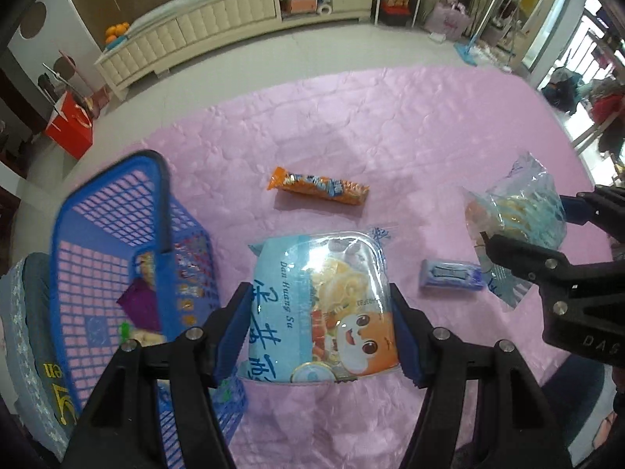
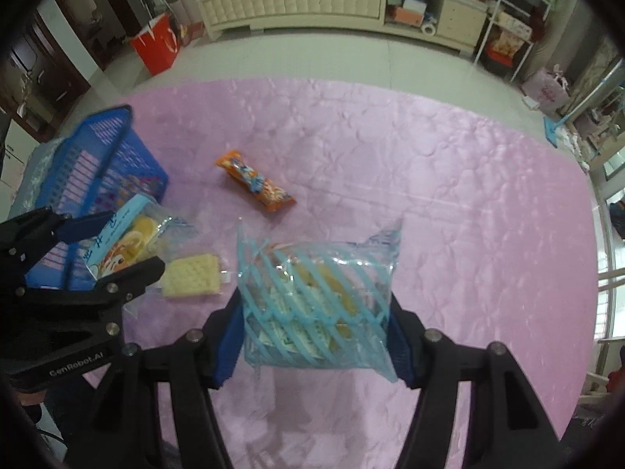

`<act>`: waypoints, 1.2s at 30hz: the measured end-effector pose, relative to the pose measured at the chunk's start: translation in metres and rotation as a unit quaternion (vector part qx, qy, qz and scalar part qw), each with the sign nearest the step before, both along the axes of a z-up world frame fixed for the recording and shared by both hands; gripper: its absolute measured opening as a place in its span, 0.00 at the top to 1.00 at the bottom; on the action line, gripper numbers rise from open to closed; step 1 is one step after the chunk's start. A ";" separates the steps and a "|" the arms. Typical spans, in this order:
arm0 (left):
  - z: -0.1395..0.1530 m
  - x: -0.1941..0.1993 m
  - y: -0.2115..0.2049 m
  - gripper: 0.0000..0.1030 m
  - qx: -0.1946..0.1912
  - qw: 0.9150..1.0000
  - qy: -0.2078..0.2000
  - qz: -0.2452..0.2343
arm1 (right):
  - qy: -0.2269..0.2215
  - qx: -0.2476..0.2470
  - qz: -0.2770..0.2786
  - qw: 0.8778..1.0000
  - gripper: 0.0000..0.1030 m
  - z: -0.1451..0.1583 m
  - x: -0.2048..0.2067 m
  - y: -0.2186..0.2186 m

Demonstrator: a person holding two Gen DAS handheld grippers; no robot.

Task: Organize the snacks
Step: 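Carry both bags over the basket and open both tools to drop them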

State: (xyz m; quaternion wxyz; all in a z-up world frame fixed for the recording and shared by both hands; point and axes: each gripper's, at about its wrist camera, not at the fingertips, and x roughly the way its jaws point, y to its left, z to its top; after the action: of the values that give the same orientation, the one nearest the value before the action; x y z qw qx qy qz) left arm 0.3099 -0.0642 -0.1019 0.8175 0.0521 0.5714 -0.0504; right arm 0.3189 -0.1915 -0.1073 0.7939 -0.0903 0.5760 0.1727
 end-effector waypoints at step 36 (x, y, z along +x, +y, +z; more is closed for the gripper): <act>0.052 -0.066 0.230 0.39 0.002 0.994 -0.044 0.101 | -0.022 0.015 0.142 0.989 0.35 0.035 -0.033 0.205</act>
State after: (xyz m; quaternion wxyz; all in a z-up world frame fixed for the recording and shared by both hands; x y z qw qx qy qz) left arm 0.2439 0.1661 -0.0499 0.8424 -0.0027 0.5377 0.0360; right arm 0.2860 0.0133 -0.0727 0.7750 -0.1632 0.5370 0.2905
